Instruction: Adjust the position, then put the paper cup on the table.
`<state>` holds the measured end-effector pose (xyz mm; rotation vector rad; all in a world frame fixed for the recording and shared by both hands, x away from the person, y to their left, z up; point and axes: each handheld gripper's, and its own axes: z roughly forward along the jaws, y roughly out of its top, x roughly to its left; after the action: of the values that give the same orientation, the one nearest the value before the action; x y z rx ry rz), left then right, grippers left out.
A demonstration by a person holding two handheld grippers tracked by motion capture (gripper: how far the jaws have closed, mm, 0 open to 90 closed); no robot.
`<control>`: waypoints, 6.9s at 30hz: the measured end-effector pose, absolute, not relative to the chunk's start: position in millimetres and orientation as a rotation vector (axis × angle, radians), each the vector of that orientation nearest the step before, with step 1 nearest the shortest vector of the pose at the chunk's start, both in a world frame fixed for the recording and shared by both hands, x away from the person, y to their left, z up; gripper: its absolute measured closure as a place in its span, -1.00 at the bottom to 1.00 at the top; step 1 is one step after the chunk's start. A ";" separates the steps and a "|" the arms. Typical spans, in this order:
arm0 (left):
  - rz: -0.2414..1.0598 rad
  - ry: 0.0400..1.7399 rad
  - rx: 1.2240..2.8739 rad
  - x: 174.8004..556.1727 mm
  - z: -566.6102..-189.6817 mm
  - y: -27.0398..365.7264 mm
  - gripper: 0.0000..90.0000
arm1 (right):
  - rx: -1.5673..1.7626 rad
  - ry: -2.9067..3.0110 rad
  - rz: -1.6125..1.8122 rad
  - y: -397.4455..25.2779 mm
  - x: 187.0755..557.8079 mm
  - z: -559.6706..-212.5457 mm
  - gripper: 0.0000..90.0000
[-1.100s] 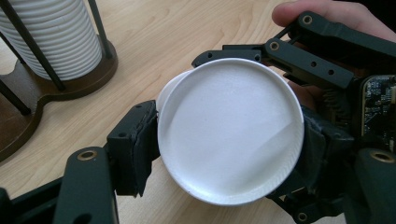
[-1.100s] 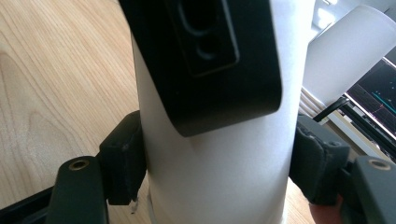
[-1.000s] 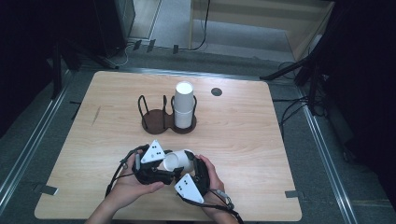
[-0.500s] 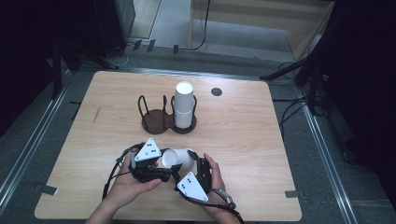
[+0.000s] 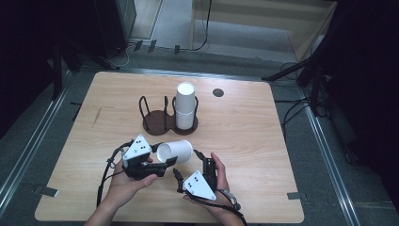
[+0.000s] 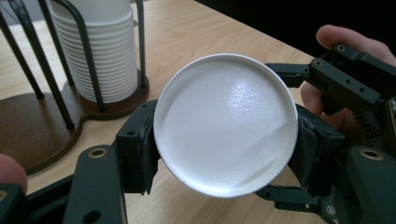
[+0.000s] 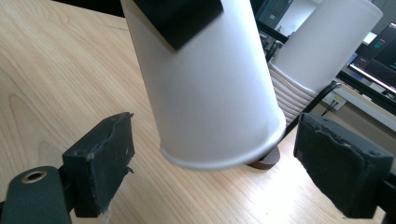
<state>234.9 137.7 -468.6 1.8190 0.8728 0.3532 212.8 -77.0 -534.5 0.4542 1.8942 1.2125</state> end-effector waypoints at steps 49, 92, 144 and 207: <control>0.447 0.783 1.487 246.2 -479.0 165.4 -0.24 | 0.880 1.840 1.281 -94.7 229.2 -512.5 -0.56; 0.515 0.702 1.368 242.5 -488.2 146.5 -0.23 | 1.960 1.381 2.005 -83.6 228.8 -470.5 -1.00; 0.586 0.661 1.475 236.5 -496.5 128.2 -0.24 | 2.680 0.912 2.310 -72.7 274.4 -494.9 -0.95; 0.561 0.830 1.486 242.3 -484.1 161.5 -0.77 | 1.625 1.236 1.930 -87.1 269.3 -461.9 -0.38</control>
<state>242.3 161.5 -484.1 1.4859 0.8302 0.5608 269.3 -87.1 -461.9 1.6246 1.2356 1.9305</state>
